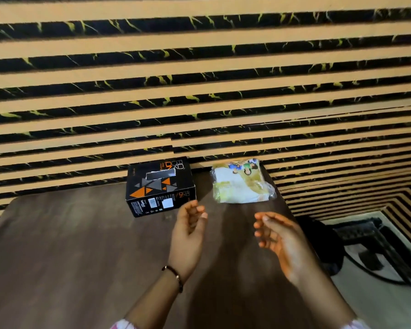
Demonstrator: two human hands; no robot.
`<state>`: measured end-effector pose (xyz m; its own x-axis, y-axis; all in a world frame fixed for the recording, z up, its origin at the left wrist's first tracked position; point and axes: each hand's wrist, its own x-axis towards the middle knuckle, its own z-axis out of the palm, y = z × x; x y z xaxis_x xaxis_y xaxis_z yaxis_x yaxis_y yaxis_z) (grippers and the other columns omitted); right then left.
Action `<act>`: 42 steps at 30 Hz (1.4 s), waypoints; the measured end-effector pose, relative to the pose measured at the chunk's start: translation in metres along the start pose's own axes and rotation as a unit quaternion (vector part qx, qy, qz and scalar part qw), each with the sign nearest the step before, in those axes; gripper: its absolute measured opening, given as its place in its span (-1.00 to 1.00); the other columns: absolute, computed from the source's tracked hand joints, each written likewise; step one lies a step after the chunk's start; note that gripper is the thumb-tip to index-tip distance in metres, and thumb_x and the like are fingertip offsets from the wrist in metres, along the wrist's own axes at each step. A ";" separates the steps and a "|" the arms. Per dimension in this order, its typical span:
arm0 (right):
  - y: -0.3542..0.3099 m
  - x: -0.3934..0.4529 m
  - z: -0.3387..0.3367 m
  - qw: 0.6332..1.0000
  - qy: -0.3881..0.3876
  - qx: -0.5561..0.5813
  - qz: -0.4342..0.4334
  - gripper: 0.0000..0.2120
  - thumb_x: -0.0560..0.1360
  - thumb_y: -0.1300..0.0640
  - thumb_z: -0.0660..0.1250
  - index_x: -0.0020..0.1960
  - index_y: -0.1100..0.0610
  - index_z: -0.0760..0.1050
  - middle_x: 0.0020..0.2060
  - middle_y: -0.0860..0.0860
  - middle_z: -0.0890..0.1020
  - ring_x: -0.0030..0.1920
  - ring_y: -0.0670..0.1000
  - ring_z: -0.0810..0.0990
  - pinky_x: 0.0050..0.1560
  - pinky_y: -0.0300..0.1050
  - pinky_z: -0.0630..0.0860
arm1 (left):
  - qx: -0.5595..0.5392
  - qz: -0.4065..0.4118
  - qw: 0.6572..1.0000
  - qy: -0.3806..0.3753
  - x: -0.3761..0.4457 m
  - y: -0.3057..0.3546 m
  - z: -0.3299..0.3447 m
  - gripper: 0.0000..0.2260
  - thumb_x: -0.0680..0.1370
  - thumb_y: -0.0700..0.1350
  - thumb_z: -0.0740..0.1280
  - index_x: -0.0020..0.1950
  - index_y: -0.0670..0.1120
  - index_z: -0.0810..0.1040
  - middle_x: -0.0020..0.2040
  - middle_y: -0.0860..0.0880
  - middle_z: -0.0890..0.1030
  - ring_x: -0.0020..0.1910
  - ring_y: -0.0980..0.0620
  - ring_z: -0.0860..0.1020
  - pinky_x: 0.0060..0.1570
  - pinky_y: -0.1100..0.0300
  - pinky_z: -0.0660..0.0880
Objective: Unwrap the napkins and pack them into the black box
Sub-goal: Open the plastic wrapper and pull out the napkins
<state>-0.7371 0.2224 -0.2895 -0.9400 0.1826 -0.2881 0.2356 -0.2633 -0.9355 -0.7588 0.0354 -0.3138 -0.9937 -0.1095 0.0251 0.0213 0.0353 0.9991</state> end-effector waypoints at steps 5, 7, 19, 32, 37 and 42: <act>0.003 0.044 -0.010 0.999 -0.009 0.034 0.035 -0.83 0.35 0.17 0.32 -0.09 0.15 0.61 -0.26 0.03 0.68 -0.24 0.00 0.60 -0.22 -0.10 0.44 | 0.052 -0.035 0.998 -0.027 0.039 -0.017 0.017 -0.71 0.54 -0.14 0.27 0.26 -0.01 0.35 0.11 0.05 0.52 0.12 0.15 0.50 0.03 0.40 0.42; 0.009 0.072 -0.016 0.999 0.008 0.018 0.039 -0.85 0.44 0.23 0.29 -0.04 0.13 0.60 -0.13 0.06 0.67 -0.12 0.02 0.59 -0.15 -0.08 0.44 | 0.065 -0.055 0.996 -0.022 0.057 -0.025 0.027 -0.69 0.55 -0.12 0.26 0.28 -0.03 0.34 0.15 0.04 0.50 0.14 0.13 0.48 0.08 0.36 0.38; 0.050 0.204 -0.036 0.984 0.092 -0.151 0.011 -0.50 0.45 0.32 0.29 0.36 0.06 0.35 0.18 0.05 0.54 0.19 0.09 0.53 0.27 0.14 0.44 | 0.029 -0.178 0.984 -0.009 0.141 -0.085 0.080 -0.60 0.53 -0.24 0.29 0.35 -0.17 0.32 0.30 -0.12 0.45 0.26 -0.06 0.45 0.26 0.11 0.38; 0.074 0.127 -0.044 0.976 0.057 -0.210 0.033 -0.47 0.47 0.23 0.34 0.40 0.05 0.31 0.30 0.06 0.49 0.28 0.06 0.46 0.29 0.06 0.41 | 0.104 -0.155 0.979 -0.083 0.073 -0.093 0.054 -0.64 0.49 -0.10 0.36 0.26 0.04 0.40 0.16 0.03 0.58 0.15 0.04 0.54 0.21 0.03 0.46; 0.086 0.050 -0.049 0.981 0.036 -0.181 0.054 -0.59 0.47 0.32 0.31 0.27 0.04 0.40 0.19 0.07 0.54 0.17 0.04 0.52 0.17 -0.04 0.46 | 0.141 -0.133 0.976 -0.101 0.002 -0.092 0.016 -0.57 0.46 0.01 0.38 0.30 0.00 0.41 0.15 0.09 0.60 0.12 0.13 0.56 0.15 0.12 0.48; 0.093 -0.017 -0.054 0.975 0.013 -0.205 0.089 -0.60 0.50 0.34 0.27 0.32 0.15 0.40 0.16 0.05 0.54 0.11 0.00 0.53 0.10 -0.14 0.42 | 0.120 -0.127 0.977 -0.124 -0.067 -0.094 -0.018 -0.59 0.45 -0.01 0.35 0.28 -0.01 0.42 0.14 0.14 0.59 0.09 0.27 0.56 0.06 0.40 0.45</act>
<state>-0.6855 0.2460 -0.3822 -0.8696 0.1948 -0.4538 0.4786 0.1060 -0.8716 -0.6919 0.0213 -0.4088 -0.9605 0.0973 -0.2606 -0.2261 0.2728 0.9351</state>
